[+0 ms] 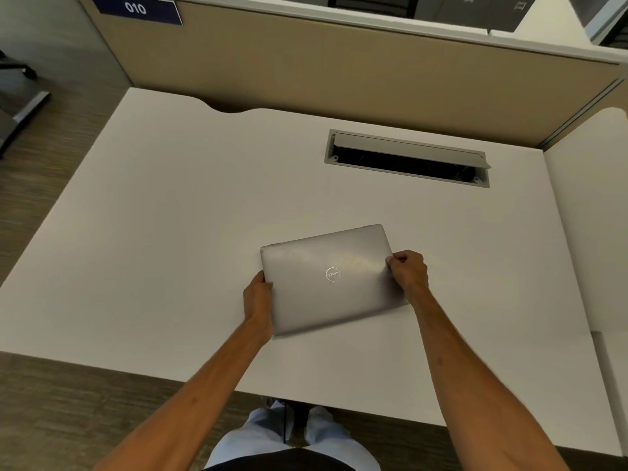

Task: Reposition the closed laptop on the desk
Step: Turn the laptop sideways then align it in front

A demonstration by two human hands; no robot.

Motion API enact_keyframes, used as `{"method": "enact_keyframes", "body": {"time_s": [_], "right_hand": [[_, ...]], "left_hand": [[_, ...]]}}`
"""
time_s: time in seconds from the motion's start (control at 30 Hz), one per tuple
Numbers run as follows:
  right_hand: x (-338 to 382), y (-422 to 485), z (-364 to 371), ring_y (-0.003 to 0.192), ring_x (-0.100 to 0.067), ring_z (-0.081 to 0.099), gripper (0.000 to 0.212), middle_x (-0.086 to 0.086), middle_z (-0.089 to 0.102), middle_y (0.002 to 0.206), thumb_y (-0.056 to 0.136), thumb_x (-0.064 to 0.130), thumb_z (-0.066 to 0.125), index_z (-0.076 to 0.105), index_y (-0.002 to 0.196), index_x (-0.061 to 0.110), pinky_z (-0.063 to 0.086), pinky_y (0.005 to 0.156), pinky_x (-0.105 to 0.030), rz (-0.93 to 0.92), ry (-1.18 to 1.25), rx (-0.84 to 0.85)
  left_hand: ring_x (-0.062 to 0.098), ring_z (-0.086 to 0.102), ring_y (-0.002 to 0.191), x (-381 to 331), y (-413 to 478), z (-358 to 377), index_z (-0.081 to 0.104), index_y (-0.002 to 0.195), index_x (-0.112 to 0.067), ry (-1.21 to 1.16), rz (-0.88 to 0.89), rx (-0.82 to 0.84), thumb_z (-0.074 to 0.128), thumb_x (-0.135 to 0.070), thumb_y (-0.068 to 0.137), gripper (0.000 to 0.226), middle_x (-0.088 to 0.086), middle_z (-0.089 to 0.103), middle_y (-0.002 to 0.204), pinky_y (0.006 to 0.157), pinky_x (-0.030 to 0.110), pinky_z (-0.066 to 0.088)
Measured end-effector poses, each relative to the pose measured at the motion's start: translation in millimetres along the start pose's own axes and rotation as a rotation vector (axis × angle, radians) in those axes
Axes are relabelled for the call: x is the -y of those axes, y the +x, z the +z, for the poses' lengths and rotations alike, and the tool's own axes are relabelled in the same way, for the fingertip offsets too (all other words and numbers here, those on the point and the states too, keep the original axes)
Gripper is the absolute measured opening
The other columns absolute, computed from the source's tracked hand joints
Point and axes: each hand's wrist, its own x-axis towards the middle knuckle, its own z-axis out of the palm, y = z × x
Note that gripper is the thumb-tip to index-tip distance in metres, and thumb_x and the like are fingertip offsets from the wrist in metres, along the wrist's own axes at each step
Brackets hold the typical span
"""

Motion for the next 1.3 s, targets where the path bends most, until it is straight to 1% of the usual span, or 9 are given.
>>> {"method": "enact_keyframes", "body": {"time_s": [0.07, 0.17, 0.3, 0.43, 0.6, 0.67, 0.77, 0.97, 1.3], "right_hand": [[0, 2, 0, 0.126, -0.036, 0.067, 0.033, -0.012, 0.074, 0.133, 0.099, 0.026, 0.071, 0.074, 0.128, 0.01, 0.053, 0.111, -0.043, 0.022, 0.03, 0.007], [-3, 3, -1, 0.126, -0.036, 0.068, 0.034, -0.015, 0.074, 0.133, 0.099, 0.023, 0.071, 0.073, 0.129, 0.007, 0.053, 0.112, -0.044, 0.039, 0.061, 0.017], [-12, 1, -2, 0.125, -0.036, 0.068, 0.034, -0.014, 0.075, 0.132, 0.099, 0.022, 0.072, 0.074, 0.129, 0.007, 0.053, 0.112, -0.044, 0.057, 0.102, 0.003], [-19, -4, -4, 0.124, -0.036, 0.069, 0.035, -0.017, 0.075, 0.131, 0.099, 0.022, 0.072, 0.073, 0.129, 0.005, 0.053, 0.113, -0.045, 0.081, 0.152, -0.007], [-30, -10, -7, 0.123, -0.037, 0.069, 0.032, -0.016, 0.075, 0.13, 0.098, 0.021, 0.072, 0.076, 0.126, 0.005, 0.055, 0.109, -0.044, 0.121, 0.226, -0.046], [-34, -14, -5, 0.119, -0.035, 0.069, 0.032, -0.015, 0.075, 0.13, 0.098, 0.02, 0.072, 0.076, 0.125, 0.004, 0.055, 0.108, -0.043, 0.137, 0.274, -0.061], [-40, -21, -2, 0.108, -0.03, 0.067, 0.03, -0.014, 0.076, 0.128, 0.097, 0.02, 0.072, 0.077, 0.123, 0.005, 0.054, 0.104, -0.041, 0.162, 0.325, -0.09], [-57, -36, 4, 0.12, -0.036, 0.07, 0.033, -0.014, 0.075, 0.13, 0.098, 0.022, 0.073, 0.076, 0.126, 0.006, 0.056, 0.11, -0.049, 0.19, 0.372, -0.108], [-92, -60, 12, 0.12, -0.037, 0.07, 0.035, -0.014, 0.075, 0.129, 0.098, 0.025, 0.074, 0.074, 0.129, 0.007, 0.056, 0.11, -0.054, 0.221, 0.368, -0.125]], "left_hand": [[0.022, 0.037, 0.072, -2, 0, 4, 0.05, 0.077, -0.021, -0.018, -0.028, -0.038, 0.044, -0.003, 0.096, 0.027, -0.002, 0.05, 0.076, 0.065, 0.031, 0.029], [0.02, 0.03, 0.068, -6, 1, 5, 0.038, 0.075, -0.023, -0.035, -0.041, -0.07, 0.045, -0.002, 0.095, 0.03, -0.003, 0.039, 0.071, 0.064, 0.031, 0.023], [0.02, 0.03, 0.071, -8, 2, 5, 0.04, 0.08, -0.022, -0.017, -0.048, -0.046, 0.045, -0.003, 0.096, 0.026, -0.002, 0.039, 0.075, 0.066, 0.034, 0.023], [0.02, 0.038, 0.072, -8, 7, 6, 0.052, 0.096, -0.016, -0.009, -0.045, -0.043, 0.047, -0.005, 0.098, 0.012, -0.001, 0.048, 0.08, 0.066, 0.032, 0.029], [0.02, 0.041, 0.073, -16, 10, 11, 0.053, 0.076, -0.021, 0.021, -0.026, -0.037, 0.05, -0.008, 0.099, 0.027, -0.003, 0.052, 0.078, 0.066, 0.031, 0.031], [0.022, 0.041, 0.082, -21, 12, 12, 0.054, 0.082, -0.019, 0.049, -0.001, -0.043, 0.05, -0.009, 0.098, 0.019, 0.001, 0.054, 0.086, 0.068, 0.033, 0.03], [0.02, 0.044, 0.08, -26, 15, 14, 0.058, 0.098, -0.019, 0.084, 0.027, -0.048, 0.051, -0.015, 0.098, 0.008, 0.003, 0.055, 0.096, 0.069, 0.033, 0.032], [0.025, 0.045, 0.092, -30, 23, 11, 0.059, 0.1, -0.019, 0.123, 0.028, -0.063, 0.054, -0.021, 0.099, 0.005, 0.007, 0.057, 0.106, 0.071, 0.034, 0.032], [0.028, 0.053, 0.103, -14, 24, 3, 0.076, 0.118, -0.01, 0.13, 0.019, -0.057, 0.057, -0.027, 0.102, 0.03, 0.009, 0.065, 0.115, 0.086, 0.039, 0.041]]}}
